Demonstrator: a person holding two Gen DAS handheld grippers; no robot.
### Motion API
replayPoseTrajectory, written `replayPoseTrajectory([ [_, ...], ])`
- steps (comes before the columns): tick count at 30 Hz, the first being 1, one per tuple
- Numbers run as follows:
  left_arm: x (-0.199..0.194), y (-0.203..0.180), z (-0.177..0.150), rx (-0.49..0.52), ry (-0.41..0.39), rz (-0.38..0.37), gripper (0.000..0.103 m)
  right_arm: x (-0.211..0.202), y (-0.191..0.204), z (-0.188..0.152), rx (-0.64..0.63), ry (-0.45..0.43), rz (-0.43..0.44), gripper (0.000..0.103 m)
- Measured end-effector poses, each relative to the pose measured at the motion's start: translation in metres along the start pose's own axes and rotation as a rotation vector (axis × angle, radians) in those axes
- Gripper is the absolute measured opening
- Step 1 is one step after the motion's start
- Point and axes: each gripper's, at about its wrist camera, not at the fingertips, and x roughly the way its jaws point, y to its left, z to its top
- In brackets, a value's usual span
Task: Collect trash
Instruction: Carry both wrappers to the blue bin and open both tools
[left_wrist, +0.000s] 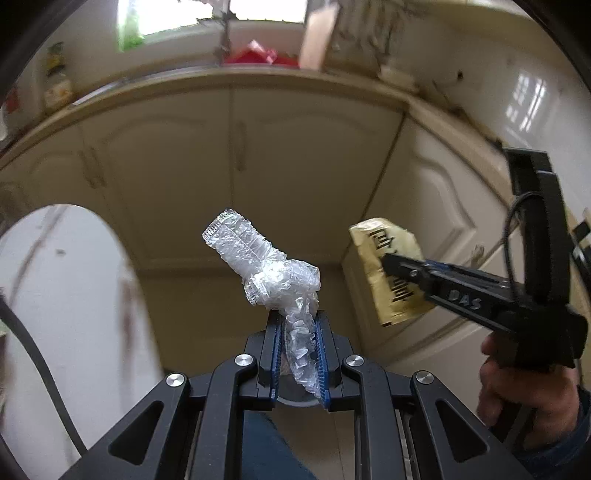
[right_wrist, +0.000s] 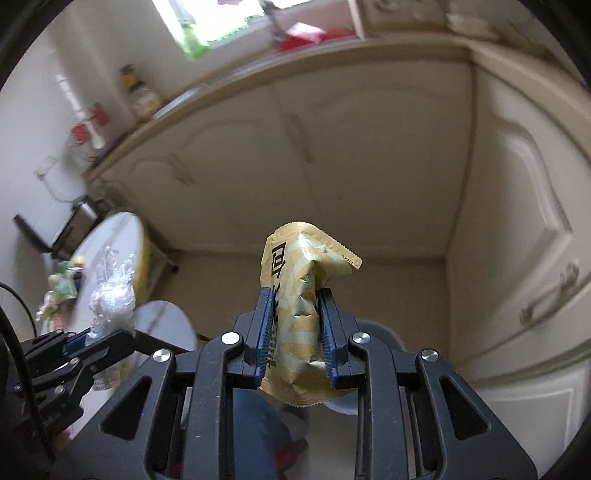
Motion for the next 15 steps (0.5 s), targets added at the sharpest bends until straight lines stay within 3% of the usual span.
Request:
replayPoseTrajectory([
  [7, 0.082, -0.007, 0.011, 0.008, 0.148, -0.027, 0.013, 0.065, -0.054, -0.021, 0.090, 0.122, -0.006, 0.023],
  [15, 0.176, 0.010, 0.027, -0.075, 0.281, -0.055, 0.014, 0.133, -0.088, -0.046, 0.153, 0.250, -0.016, 0.023],
])
